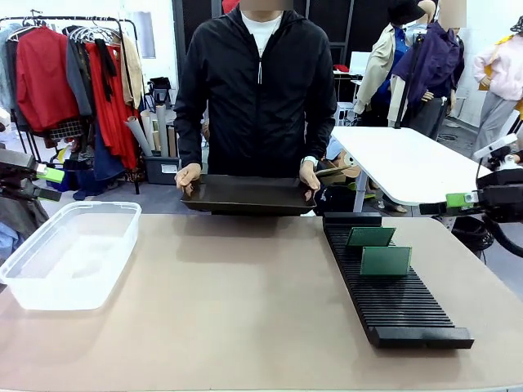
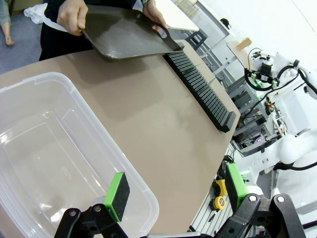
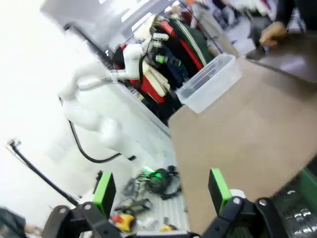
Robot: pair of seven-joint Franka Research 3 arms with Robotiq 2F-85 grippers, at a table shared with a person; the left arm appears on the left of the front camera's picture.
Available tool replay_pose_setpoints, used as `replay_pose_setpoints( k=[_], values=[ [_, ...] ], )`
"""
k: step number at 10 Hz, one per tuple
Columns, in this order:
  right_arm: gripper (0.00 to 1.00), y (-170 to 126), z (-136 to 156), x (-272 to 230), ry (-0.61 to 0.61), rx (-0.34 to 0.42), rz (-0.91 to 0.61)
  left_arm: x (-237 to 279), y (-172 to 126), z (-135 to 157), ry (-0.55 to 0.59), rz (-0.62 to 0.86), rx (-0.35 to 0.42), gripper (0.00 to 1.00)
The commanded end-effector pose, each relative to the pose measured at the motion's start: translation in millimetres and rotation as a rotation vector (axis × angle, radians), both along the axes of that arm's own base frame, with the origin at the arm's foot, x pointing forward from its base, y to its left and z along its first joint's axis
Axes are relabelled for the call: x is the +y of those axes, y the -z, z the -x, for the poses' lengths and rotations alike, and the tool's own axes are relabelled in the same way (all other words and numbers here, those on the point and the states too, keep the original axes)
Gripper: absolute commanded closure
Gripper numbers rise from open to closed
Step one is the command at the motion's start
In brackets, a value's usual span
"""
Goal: Sort PCBs into racks and boxes based on the side picked up.
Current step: If the short side of the Blank PCB is picked up, insert it into the PCB Rack ; if the long side is picked up, place it in the Organizing box.
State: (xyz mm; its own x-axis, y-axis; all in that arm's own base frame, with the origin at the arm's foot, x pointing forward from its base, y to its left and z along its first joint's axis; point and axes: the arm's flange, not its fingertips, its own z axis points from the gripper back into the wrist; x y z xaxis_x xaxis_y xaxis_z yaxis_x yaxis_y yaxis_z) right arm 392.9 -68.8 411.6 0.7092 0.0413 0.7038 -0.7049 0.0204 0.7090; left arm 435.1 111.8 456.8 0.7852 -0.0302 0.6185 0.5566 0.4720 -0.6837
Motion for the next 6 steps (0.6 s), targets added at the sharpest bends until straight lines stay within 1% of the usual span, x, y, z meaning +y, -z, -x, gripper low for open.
replay_pose_setpoints(
  k=[1,2,4,5,6],
  values=[
    [0.00,-11.5,17.0,4.2,0.035,0.248,-0.012,-0.2,-1.4,1.4,0.001,0.005,-0.004,0.00],
    [0.00,-11.8,21.0,6.5,0.067,0.318,0.001,-0.2,-1.4,1.4,0.001,0.005,-0.004,0.00],
    [0.00,-10.8,22.0,9.9,0.079,0.390,0.026,-0.2,-1.4,1.4,0.001,0.005,-0.004,0.00],
    [0.00,-13.9,20.3,11.1,0.072,0.337,0.041,-0.2,-1.4,1.4,0.001,0.005,-0.004,0.00],
    [0.00,-1.6,19.6,4.5,0.052,0.357,0.013,-0.2,-1.4,1.4,0.001,0.005,-0.004,0.00]
  ],
)
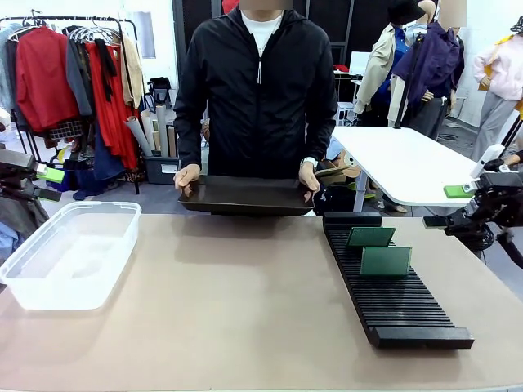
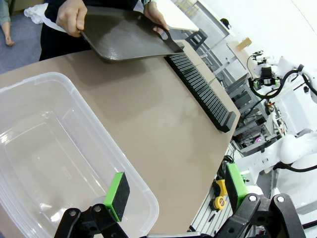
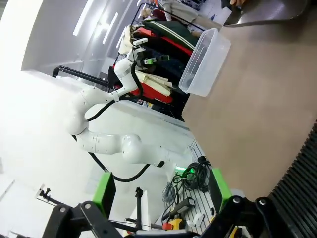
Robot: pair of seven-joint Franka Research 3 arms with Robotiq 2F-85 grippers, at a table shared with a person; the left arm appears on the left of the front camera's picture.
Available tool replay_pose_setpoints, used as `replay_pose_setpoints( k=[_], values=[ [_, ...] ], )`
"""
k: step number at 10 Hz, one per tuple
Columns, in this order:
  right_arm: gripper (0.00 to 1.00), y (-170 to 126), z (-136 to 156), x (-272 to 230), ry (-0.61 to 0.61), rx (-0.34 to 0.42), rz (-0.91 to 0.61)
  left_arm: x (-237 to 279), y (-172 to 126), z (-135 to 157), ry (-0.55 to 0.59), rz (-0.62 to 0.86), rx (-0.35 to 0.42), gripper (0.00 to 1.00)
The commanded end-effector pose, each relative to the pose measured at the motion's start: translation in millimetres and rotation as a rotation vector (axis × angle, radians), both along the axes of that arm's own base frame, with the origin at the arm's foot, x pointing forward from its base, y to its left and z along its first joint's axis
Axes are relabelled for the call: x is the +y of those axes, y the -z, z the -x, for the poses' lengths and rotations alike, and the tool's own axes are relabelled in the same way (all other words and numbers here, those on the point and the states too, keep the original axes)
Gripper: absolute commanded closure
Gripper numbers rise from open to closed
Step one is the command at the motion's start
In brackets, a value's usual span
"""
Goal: Sort PCBs into racks and boxes based on the side picked up.
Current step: If the short side of the Blank PCB is picked up, insert it into the PCB Rack ; if the long side is picked up, place it in the Organizing box.
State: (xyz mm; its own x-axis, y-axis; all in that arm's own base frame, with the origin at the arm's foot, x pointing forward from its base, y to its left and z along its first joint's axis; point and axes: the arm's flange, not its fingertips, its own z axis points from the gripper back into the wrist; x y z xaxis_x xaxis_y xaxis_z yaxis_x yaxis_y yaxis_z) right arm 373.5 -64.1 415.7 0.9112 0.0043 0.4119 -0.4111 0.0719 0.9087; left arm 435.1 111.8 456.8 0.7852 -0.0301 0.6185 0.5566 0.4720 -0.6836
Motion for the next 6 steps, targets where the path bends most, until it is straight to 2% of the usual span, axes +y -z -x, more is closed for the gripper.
replay_pose_setpoints(
  k=[1,6],
  values=[
    [0.00,2.5,0.2,-0.2,-0.006,0.001,-0.010,-0.2,-1.4,1.4,0.001,0.005,-0.004,0.00],
    [0.00,2.5,0.2,-0.2,-0.006,0.001,-0.010,-0.2,-1.4,1.4,0.001,0.005,-0.004,0.00]
  ],
)
